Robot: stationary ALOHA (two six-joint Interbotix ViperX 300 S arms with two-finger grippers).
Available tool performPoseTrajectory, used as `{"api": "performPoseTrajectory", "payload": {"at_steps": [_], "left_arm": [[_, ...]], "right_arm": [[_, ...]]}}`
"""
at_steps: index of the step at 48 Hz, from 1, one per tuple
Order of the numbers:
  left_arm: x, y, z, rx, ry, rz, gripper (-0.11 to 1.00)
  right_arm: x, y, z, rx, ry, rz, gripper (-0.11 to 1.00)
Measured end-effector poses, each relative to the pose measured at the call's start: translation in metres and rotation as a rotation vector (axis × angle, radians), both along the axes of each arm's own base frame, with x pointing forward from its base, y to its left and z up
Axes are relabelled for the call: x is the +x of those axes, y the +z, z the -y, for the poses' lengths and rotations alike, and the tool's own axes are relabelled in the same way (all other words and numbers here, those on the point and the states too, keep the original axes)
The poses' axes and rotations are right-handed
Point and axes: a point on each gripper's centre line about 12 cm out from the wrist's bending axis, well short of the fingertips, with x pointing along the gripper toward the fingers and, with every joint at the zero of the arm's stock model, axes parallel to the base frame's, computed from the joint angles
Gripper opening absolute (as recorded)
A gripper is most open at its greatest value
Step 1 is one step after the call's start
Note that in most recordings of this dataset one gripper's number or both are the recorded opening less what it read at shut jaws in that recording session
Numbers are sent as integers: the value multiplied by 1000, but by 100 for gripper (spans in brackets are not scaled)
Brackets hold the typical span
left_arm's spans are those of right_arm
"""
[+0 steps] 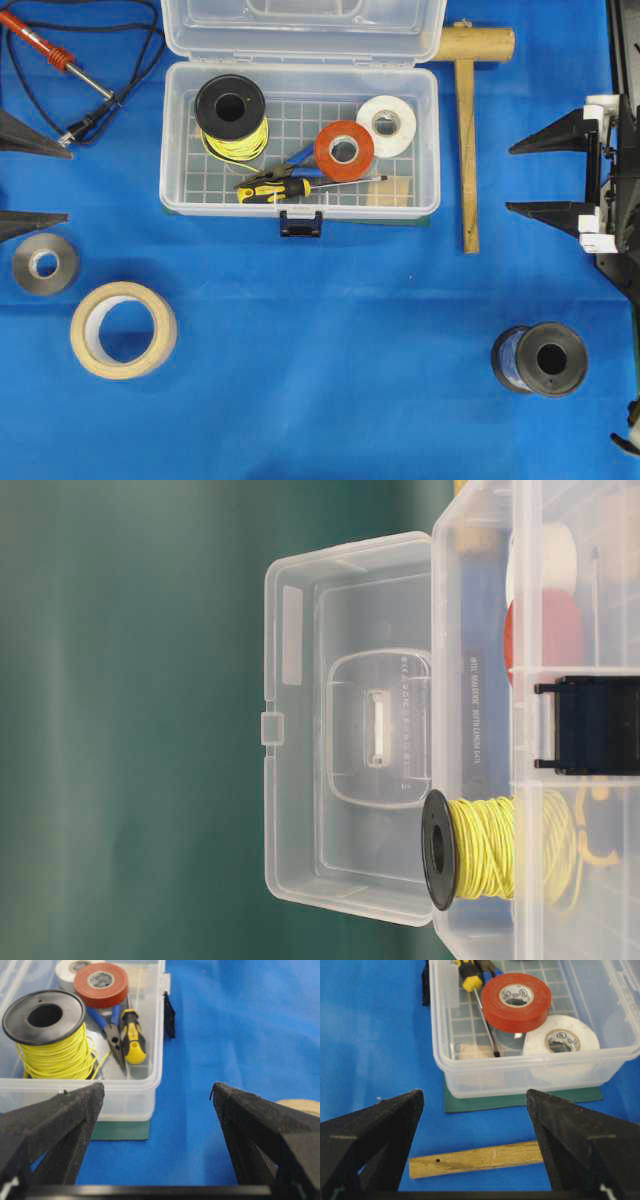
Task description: Open the tool box with both arms.
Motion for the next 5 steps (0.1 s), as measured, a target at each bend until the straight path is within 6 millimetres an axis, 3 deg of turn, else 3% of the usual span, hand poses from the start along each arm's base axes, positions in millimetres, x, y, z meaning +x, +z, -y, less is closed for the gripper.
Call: {"api": "performPoseTrajectory", "payload": {"at_steps": [5], "left_arm": [[0,0,0,0,0,0,86]], "right_arm": [[0,0,0,0,2,0,83]]}}
